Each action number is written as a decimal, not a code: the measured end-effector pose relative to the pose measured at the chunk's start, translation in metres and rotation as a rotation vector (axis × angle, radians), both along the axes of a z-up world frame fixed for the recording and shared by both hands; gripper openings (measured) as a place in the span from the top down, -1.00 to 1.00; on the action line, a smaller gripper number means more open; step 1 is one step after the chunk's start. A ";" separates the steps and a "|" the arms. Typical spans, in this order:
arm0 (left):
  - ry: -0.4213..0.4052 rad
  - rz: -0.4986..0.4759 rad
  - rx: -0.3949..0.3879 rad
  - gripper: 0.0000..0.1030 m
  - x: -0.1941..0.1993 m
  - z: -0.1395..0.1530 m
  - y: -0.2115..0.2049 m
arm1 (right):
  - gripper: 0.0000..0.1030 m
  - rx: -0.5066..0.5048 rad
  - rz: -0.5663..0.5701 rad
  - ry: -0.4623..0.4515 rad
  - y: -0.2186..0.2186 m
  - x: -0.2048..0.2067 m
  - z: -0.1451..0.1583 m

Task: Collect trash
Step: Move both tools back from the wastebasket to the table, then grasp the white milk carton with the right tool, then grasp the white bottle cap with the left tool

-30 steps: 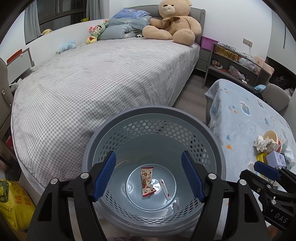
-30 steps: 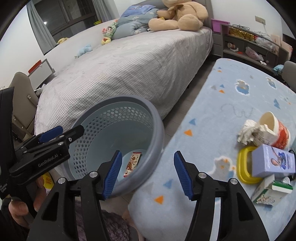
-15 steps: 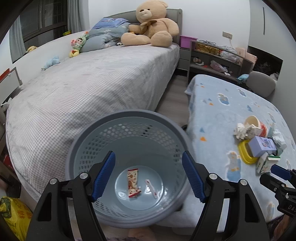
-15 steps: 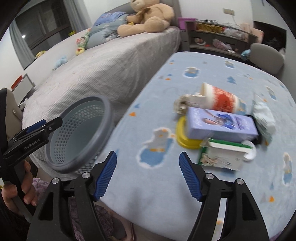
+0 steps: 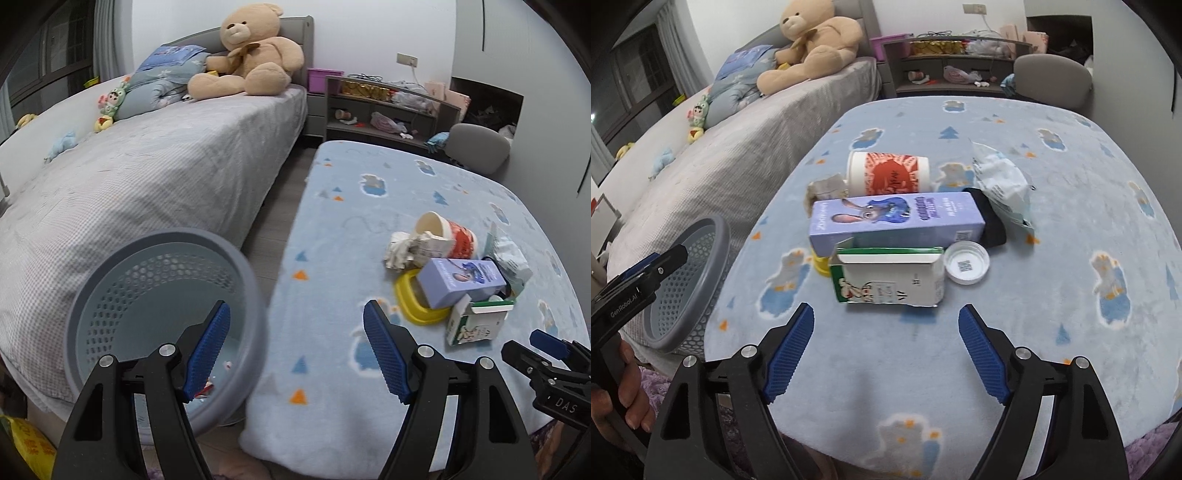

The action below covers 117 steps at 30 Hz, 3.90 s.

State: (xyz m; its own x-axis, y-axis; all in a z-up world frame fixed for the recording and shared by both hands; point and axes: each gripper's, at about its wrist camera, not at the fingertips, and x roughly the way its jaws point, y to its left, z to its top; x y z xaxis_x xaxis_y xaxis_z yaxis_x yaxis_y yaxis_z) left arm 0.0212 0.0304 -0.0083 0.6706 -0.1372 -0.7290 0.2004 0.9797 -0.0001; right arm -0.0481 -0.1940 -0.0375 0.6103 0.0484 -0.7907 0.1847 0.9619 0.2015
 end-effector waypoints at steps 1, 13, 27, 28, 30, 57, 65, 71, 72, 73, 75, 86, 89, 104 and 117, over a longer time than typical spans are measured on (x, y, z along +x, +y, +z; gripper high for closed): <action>-0.001 -0.009 0.004 -0.39 -0.001 -0.002 -0.006 | -0.65 -0.001 -0.004 0.002 -0.002 0.001 -0.002; 0.032 -0.043 0.022 -0.39 0.006 -0.022 -0.031 | -0.86 0.004 -0.037 0.010 -0.008 0.021 -0.024; 0.062 -0.027 0.008 -0.39 0.012 -0.030 -0.025 | -0.88 -0.008 -0.060 0.042 0.005 0.044 -0.041; 0.062 -0.025 0.008 -0.39 0.012 -0.030 -0.025 | -0.88 -0.004 -0.060 0.047 0.006 0.046 -0.043; 0.061 -0.021 0.008 -0.39 0.012 -0.030 -0.023 | -0.88 -0.004 -0.064 0.048 0.007 0.050 -0.043; 0.059 -0.029 0.005 -0.39 0.007 -0.029 -0.022 | -0.60 0.010 -0.068 0.036 0.004 0.039 -0.034; 0.039 -0.078 0.017 -0.39 -0.008 -0.022 -0.041 | -0.60 0.022 -0.110 0.008 -0.032 0.004 -0.007; 0.069 -0.140 -0.009 -0.44 -0.021 -0.022 -0.076 | -0.60 0.003 -0.134 0.011 -0.070 -0.017 0.010; 0.076 -0.152 -0.016 -0.46 -0.023 -0.022 -0.085 | -0.60 0.001 -0.141 0.010 -0.077 -0.021 0.012; 0.084 -0.166 -0.026 -0.47 -0.025 -0.023 -0.095 | -0.60 0.001 -0.149 0.009 -0.085 -0.024 0.015; 0.095 -0.196 -0.037 -0.47 -0.028 -0.024 -0.114 | -0.60 0.001 -0.165 0.010 -0.100 -0.031 0.020; 0.154 -0.274 -0.043 -0.47 -0.019 -0.037 -0.197 | -0.60 0.030 -0.243 -0.003 -0.170 -0.037 0.029; 0.174 -0.289 -0.030 -0.47 -0.015 -0.045 -0.212 | -0.60 0.059 -0.263 -0.007 -0.181 -0.036 0.025; 0.228 -0.293 0.070 -0.47 0.002 -0.087 -0.257 | -0.60 0.110 -0.280 0.001 -0.198 -0.028 0.013; 0.205 -0.319 0.059 0.24 -0.002 -0.081 -0.260 | -0.60 0.112 -0.279 0.003 -0.199 -0.028 0.009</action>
